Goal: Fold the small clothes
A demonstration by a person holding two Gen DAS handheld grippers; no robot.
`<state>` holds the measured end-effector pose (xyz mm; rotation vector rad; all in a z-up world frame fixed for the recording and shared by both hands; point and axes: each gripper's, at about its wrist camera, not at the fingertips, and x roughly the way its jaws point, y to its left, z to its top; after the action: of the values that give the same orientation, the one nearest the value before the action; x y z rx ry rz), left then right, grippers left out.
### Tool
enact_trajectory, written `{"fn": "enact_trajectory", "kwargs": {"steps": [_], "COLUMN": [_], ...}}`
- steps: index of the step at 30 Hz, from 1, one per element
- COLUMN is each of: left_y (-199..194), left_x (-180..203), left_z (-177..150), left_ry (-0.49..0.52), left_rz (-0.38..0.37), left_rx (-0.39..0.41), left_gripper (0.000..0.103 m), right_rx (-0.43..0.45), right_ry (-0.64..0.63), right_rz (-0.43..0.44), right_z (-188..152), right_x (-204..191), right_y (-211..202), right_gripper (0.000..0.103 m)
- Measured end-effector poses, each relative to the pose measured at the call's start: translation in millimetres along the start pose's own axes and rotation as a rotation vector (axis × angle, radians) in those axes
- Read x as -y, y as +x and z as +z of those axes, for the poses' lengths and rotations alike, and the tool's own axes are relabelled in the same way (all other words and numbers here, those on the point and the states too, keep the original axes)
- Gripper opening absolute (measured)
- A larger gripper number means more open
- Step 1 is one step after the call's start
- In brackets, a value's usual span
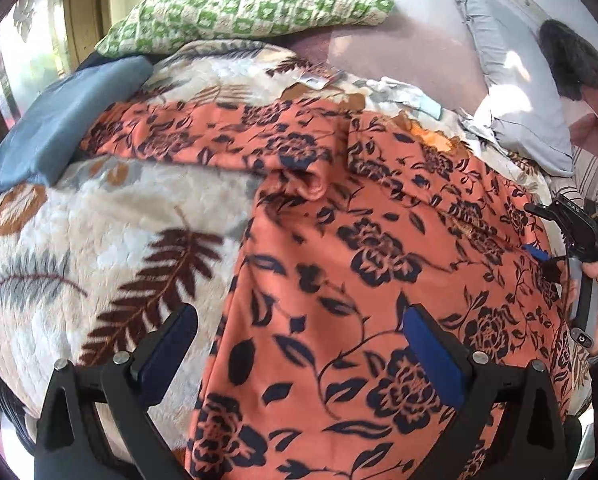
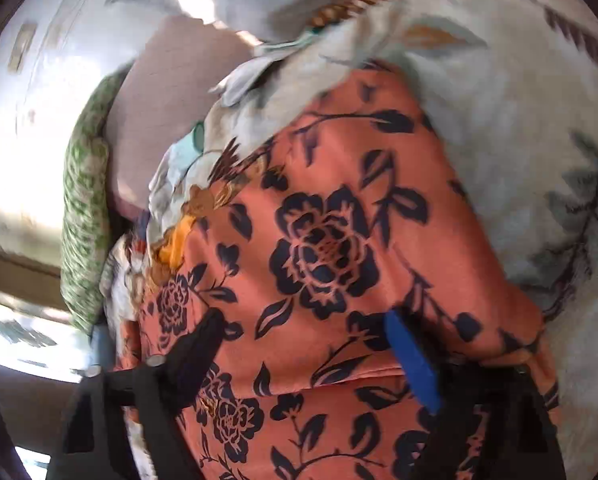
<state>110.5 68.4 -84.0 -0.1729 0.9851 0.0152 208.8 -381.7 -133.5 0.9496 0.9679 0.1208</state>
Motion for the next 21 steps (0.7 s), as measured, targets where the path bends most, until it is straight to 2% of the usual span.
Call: {"fn": "enact_trajectory", "kwargs": {"steps": [1, 3, 4, 6, 7, 9, 11, 13, 15, 21], "left_y": [1.8, 9.5, 15.3, 31.1, 39.5, 60.1, 83.3, 108.6, 127.6, 152.0], "left_x": [5.9, 16.9, 21.7, 28.0, 30.8, 33.3, 37.3, 37.9, 35.4, 32.6], "left_z": [8.8, 27.1, 36.9, 57.0, 66.2, 85.2, 100.8, 113.9, 120.7, 130.9], "left_ry": [0.017, 0.037, 0.041, 0.019, -0.006, -0.068, -0.133, -0.196, -0.277, -0.416], "left_rz": [0.000, -0.001, -0.018, -0.056, -0.072, -0.156, -0.179, -0.218, -0.245, -0.328], "left_rx": [0.013, 0.028, 0.028, 0.011, -0.002, -0.037, -0.078, -0.128, -0.167, -0.196], "left_gripper": [0.102, 0.102, 0.102, 0.102, 0.102, 0.102, 0.102, 0.102, 0.102, 0.100], "right_rx": [0.000, -0.023, -0.011, -0.003, 0.011, -0.011, 0.015, 0.008, 0.000, -0.019], "right_ry": [0.040, 0.005, -0.034, -0.100, -0.128, -0.119, -0.124, -0.180, -0.183, -0.159], "right_rz": [0.065, 0.020, 0.028, 0.100, 0.080, -0.077, -0.031, -0.050, -0.050, -0.023], "right_z": [5.3, 11.8, 13.9, 15.6, 15.0, 12.3, 7.6, 3.0, 3.3, 5.5], "right_x": [6.5, -5.4, -13.9, -27.6, -29.4, -18.4, -8.8, -11.1, -9.7, -6.5], "right_y": [-9.0, -18.7, -24.3, -28.4, -27.0, -7.1, -7.5, -6.8, -6.3, -5.0], "right_gripper": [0.080, 0.081, 0.081, 0.083, 0.083, 0.084, 0.084, 0.084, 0.084, 0.084]}}
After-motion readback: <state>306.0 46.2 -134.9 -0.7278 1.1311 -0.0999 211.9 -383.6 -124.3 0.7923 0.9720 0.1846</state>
